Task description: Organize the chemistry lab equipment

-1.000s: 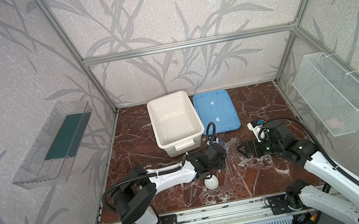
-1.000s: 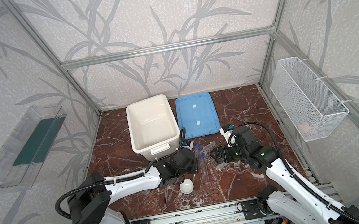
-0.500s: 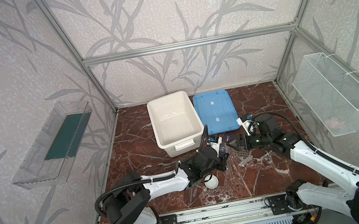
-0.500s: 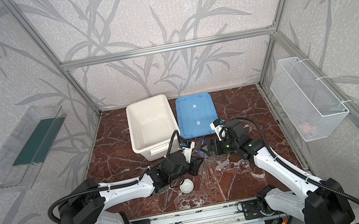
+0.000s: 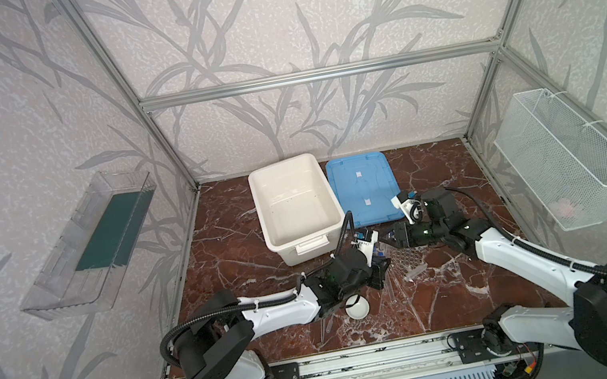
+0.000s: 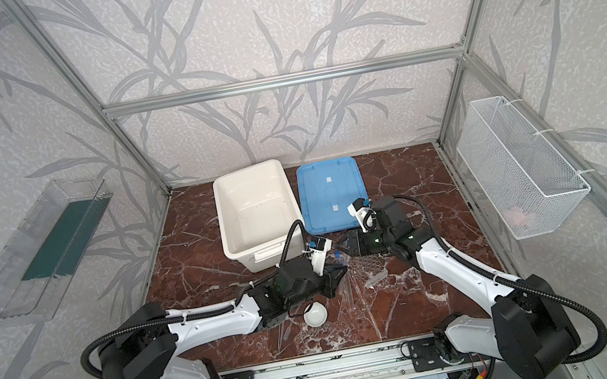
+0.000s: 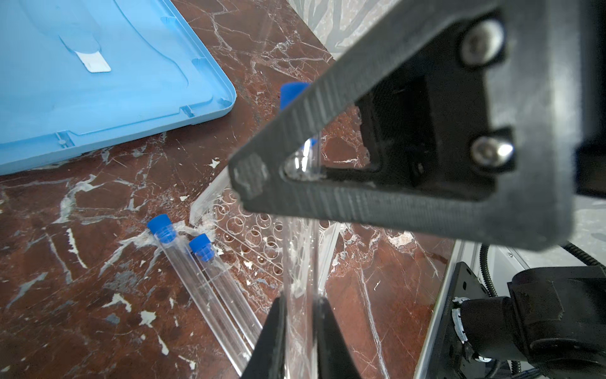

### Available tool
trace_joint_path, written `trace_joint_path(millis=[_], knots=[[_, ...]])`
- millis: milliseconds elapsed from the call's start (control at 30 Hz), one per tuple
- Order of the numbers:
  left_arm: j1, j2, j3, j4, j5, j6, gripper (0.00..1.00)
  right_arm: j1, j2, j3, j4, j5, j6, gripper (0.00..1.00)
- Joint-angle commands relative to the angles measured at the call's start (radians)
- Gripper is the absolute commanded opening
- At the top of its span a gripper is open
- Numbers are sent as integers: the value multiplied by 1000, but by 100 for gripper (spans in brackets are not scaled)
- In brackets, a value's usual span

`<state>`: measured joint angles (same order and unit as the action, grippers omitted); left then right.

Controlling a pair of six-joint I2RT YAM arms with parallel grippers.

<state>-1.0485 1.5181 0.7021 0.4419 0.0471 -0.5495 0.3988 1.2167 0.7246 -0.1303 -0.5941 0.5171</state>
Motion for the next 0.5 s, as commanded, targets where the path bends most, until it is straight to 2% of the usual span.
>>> trace_joint_path(millis=[0,233,467], knots=[[-5,0,-10,24,2,13,16,-5,-13,16,7,-7,-5,34],[-5,8,-7,25,6,12,16,-5,-11,18,-4,-4,-11,24],[-5,14,-7,31,2,7,17,-5,-17,13,-7,5,-14,19]])
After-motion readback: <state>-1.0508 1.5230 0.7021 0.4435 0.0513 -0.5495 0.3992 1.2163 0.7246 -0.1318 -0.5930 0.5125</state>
